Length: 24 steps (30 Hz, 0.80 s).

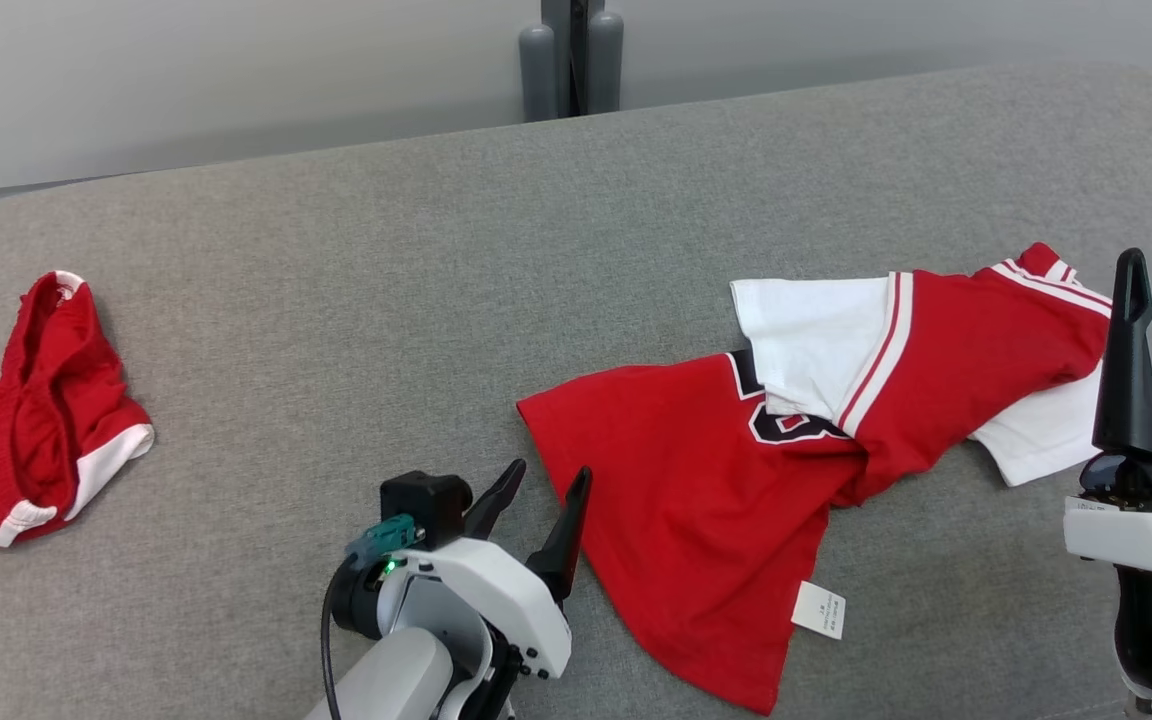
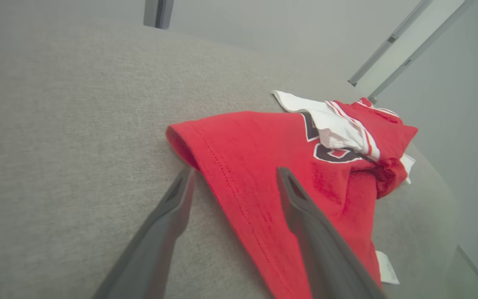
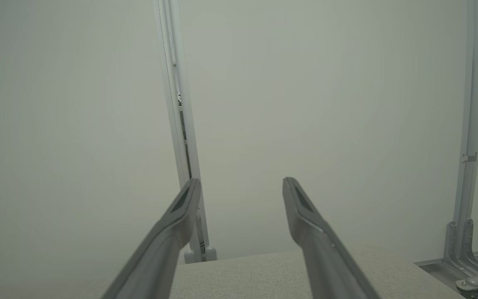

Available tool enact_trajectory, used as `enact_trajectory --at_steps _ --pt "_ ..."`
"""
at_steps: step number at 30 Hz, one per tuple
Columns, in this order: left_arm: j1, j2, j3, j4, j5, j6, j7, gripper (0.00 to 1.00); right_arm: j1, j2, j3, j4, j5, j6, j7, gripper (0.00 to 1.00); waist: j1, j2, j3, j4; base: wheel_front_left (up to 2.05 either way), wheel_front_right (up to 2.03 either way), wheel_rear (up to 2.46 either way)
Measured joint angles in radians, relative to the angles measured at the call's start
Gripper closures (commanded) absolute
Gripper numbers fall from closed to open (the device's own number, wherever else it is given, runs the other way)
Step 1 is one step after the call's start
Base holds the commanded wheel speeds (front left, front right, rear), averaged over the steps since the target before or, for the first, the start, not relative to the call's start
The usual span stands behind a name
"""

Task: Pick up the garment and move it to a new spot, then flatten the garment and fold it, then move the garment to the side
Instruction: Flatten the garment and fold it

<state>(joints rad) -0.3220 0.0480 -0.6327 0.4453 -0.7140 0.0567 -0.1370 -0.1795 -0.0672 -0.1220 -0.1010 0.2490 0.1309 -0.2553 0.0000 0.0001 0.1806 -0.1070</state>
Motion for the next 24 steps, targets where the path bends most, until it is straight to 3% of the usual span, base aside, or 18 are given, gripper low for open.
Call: enact_trajectory --at_steps 5,15,17,24 --pt "-0.089 0.000 -0.042 0.096 -0.048 0.026 0.059 0.00 -0.014 0.003 0.006 -0.003 0.006 0.000 0.000 0.00 0.0000 0.0000 0.028 -0.026 0.00 0.00 0.00" --pt "-0.168 0.000 -0.106 0.168 -0.221 0.005 0.097 0.00 -0.021 0.006 0.010 0.004 0.007 0.000 -0.002 0.00 0.0000 0.0000 0.069 -0.064 0.00 0.00 0.00" --pt "-0.185 0.000 -0.120 0.178 -0.242 0.002 0.092 1.00 -0.022 0.006 0.011 0.014 -0.012 0.000 -0.005 0.00 0.0000 0.0000 0.073 -0.068 0.00 0.00 0.00" --pt "-0.240 -0.001 -0.156 0.233 -0.264 -0.002 0.034 1.00 -0.037 0.010 0.021 0.018 -0.018 0.000 -0.006 0.00 0.0000 0.0000 0.082 -0.073 0.00 0.00 0.00"
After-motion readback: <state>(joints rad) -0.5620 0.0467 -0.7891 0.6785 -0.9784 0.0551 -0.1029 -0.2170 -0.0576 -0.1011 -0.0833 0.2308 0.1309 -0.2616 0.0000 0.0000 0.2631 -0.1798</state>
